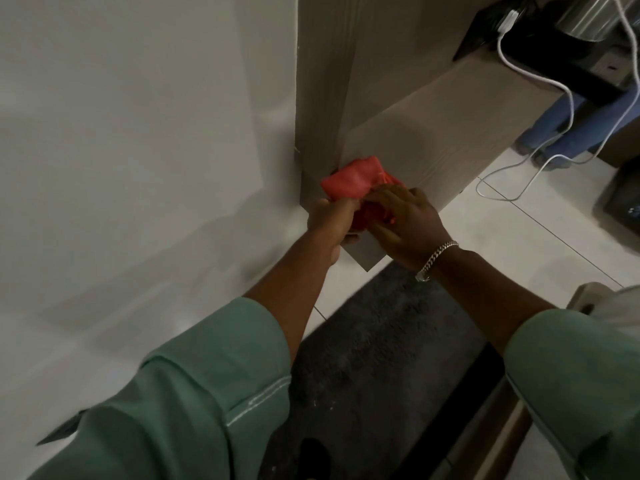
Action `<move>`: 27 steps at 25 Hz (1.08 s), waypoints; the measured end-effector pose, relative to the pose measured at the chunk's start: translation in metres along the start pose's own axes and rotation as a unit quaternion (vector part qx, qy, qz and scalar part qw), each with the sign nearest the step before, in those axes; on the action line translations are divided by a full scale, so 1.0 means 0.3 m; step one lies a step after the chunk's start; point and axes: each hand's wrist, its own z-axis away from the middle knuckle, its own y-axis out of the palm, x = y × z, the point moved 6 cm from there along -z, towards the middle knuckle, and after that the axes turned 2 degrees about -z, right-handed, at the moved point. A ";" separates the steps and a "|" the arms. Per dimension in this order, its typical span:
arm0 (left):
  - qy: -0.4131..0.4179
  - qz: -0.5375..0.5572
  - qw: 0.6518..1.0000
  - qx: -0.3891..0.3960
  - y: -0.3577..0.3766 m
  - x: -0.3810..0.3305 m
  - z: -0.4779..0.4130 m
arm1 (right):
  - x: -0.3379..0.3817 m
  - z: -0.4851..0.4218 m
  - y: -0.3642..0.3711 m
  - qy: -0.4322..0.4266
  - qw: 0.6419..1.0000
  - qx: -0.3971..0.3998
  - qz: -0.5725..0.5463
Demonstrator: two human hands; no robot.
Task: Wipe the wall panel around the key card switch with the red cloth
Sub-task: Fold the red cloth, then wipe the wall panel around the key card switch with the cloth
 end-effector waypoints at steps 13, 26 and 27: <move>0.094 -0.014 0.993 0.064 -0.558 -0.273 0.483 | 0.709 0.072 -0.080 -0.137 0.985 -0.090 -0.046; 0.400 -0.115 0.903 -0.112 -1.264 -0.616 1.500 | 1.792 0.294 -0.298 -0.369 0.892 -0.258 -0.048; 0.431 -0.117 0.884 -0.141 -1.315 -0.629 1.578 | 1.860 0.317 -0.320 -0.380 0.878 -0.284 -0.059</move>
